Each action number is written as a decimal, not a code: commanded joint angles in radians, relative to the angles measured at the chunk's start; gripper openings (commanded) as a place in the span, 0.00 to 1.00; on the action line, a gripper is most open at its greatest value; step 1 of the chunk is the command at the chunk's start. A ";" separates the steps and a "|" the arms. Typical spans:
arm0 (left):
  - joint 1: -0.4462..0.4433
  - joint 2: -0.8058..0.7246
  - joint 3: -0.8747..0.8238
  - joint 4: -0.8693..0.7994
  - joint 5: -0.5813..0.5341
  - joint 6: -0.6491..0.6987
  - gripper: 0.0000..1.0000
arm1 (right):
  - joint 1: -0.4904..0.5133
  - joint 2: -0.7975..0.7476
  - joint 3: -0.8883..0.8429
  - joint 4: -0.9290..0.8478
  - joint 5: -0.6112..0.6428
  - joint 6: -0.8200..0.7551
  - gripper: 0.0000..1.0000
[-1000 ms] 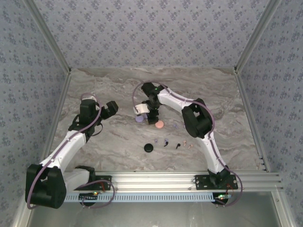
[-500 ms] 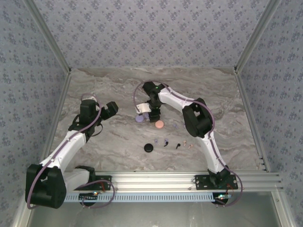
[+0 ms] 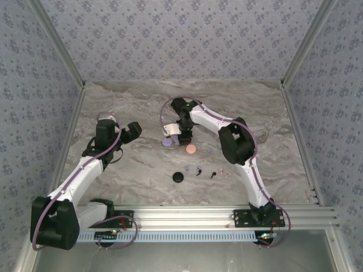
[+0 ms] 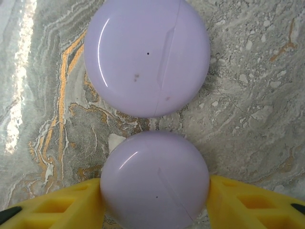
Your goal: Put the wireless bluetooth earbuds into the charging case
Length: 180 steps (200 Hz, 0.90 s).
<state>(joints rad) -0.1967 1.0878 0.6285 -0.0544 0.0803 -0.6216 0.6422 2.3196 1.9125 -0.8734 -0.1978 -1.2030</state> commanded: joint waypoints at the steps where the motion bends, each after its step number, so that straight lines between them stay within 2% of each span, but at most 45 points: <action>1: -0.003 -0.024 0.028 -0.018 -0.016 0.015 0.99 | 0.007 -0.018 -0.026 0.004 -0.021 0.034 0.55; 51: -0.003 -0.029 0.028 -0.006 0.021 0.005 0.99 | -0.007 -0.120 -0.154 0.133 -0.047 0.102 0.49; 81: -0.003 -0.022 0.037 0.027 0.101 -0.014 0.99 | -0.033 -0.268 -0.308 0.300 -0.095 0.196 0.49; 123: -0.032 0.033 0.084 0.116 0.307 -0.064 0.93 | -0.073 -0.508 -0.559 0.571 -0.160 0.379 0.49; 157: -0.118 0.130 0.183 0.151 0.490 -0.074 0.81 | -0.088 -0.676 -0.748 0.758 -0.118 0.528 0.49; 180: -0.193 0.198 0.259 0.155 0.565 -0.072 0.77 | -0.088 -0.781 -0.849 0.843 -0.116 0.591 0.49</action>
<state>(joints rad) -0.3286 1.2350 0.8043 0.0551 0.4873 -0.6918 0.5549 1.6276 1.1473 -0.1783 -0.3103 -0.7425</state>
